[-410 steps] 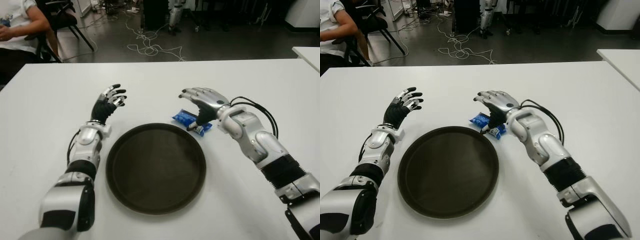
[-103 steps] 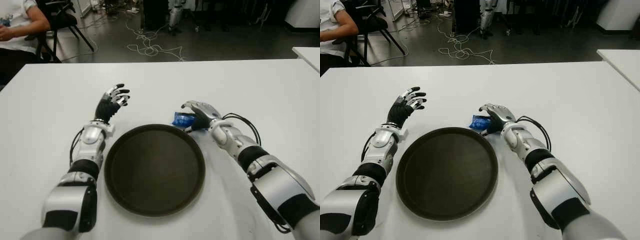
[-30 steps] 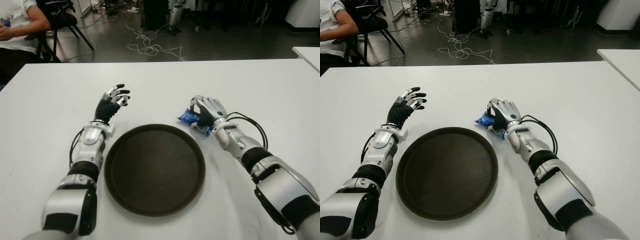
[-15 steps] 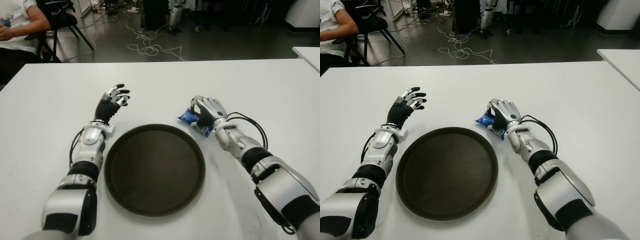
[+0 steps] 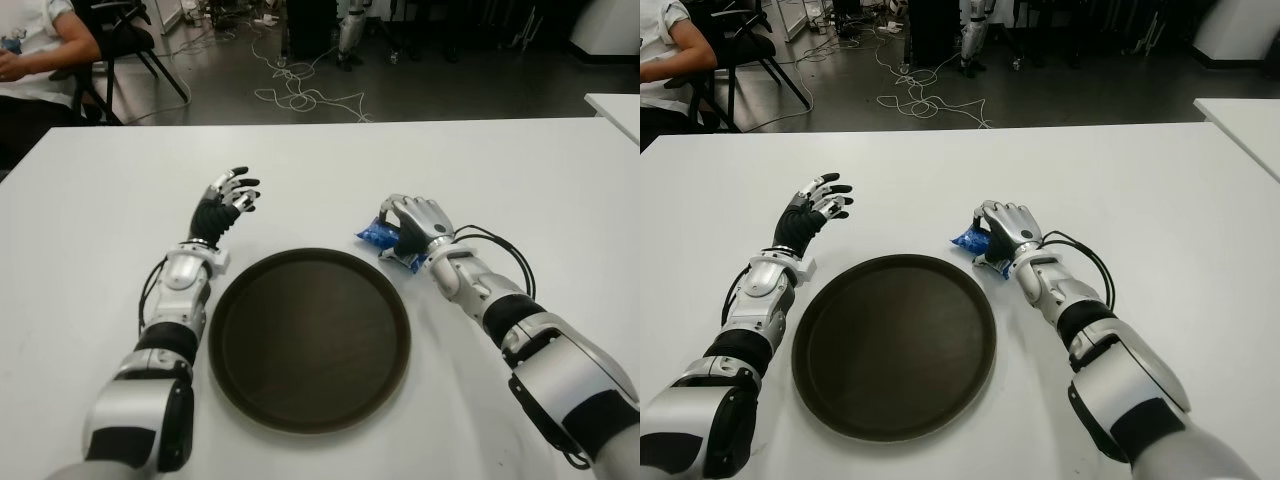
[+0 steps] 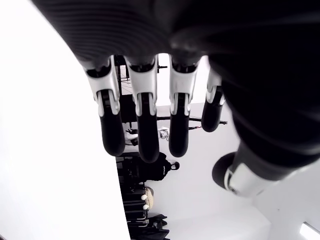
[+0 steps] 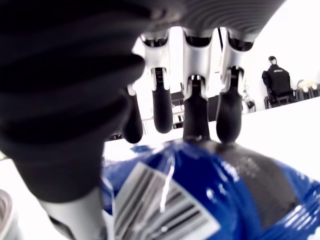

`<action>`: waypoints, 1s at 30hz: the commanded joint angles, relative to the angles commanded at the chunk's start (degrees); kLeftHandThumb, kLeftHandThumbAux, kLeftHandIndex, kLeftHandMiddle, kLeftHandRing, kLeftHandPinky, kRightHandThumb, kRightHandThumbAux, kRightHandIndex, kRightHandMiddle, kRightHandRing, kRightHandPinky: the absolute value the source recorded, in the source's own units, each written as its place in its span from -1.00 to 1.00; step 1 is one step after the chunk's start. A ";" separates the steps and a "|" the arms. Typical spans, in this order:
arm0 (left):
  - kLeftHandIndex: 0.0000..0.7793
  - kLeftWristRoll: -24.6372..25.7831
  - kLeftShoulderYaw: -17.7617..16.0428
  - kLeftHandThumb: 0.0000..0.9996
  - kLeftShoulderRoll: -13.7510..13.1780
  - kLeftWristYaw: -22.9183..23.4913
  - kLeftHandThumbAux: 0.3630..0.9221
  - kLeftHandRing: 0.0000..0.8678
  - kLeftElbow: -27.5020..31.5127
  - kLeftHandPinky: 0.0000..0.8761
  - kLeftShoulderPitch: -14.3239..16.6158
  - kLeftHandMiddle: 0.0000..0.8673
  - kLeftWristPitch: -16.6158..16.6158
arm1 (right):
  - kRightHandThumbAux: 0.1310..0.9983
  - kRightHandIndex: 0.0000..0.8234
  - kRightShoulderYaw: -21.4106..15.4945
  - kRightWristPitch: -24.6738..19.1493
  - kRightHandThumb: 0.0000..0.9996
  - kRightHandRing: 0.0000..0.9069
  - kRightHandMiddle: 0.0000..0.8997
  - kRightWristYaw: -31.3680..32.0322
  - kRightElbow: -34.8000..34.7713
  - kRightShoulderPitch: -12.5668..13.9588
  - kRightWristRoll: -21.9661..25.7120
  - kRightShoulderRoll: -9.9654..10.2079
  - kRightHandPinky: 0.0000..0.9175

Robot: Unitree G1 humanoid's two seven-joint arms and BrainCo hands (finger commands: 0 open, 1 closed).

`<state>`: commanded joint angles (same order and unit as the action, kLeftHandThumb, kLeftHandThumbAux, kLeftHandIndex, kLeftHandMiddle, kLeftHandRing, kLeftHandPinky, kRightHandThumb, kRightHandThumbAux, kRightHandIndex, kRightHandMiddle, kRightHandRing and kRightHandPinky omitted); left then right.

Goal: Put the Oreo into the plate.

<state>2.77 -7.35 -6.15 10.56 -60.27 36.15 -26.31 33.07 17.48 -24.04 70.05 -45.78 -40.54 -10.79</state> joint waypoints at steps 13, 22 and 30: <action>-0.51 0.10 -0.08 -0.88 -0.03 0.08 0.09 -0.38 -0.03 -0.32 -0.01 -0.36 0.15 | 0.69 -0.25 0.96 -1.07 -1.00 -0.18 -0.27 0.63 0.53 -0.32 -0.90 -0.23 -0.28; -0.53 -0.05 0.04 -0.92 -0.07 0.08 0.08 -0.38 0.04 -0.32 -0.11 -0.37 0.07 | 0.79 -0.06 1.01 -1.31 -1.00 0.05 0.03 -0.26 0.90 -0.21 -0.88 -0.20 -0.04; -0.50 0.24 -0.09 -0.90 0.02 0.47 0.08 -0.37 0.16 -0.30 -0.18 -0.35 -0.27 | 0.80 -0.01 1.28 -1.65 -1.00 0.11 0.09 -0.79 1.07 -0.27 -1.10 -0.18 0.02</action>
<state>3.01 -7.44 -6.14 11.04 -60.10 35.97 -26.58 34.35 15.83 -24.84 71.11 -46.05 -41.64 -10.97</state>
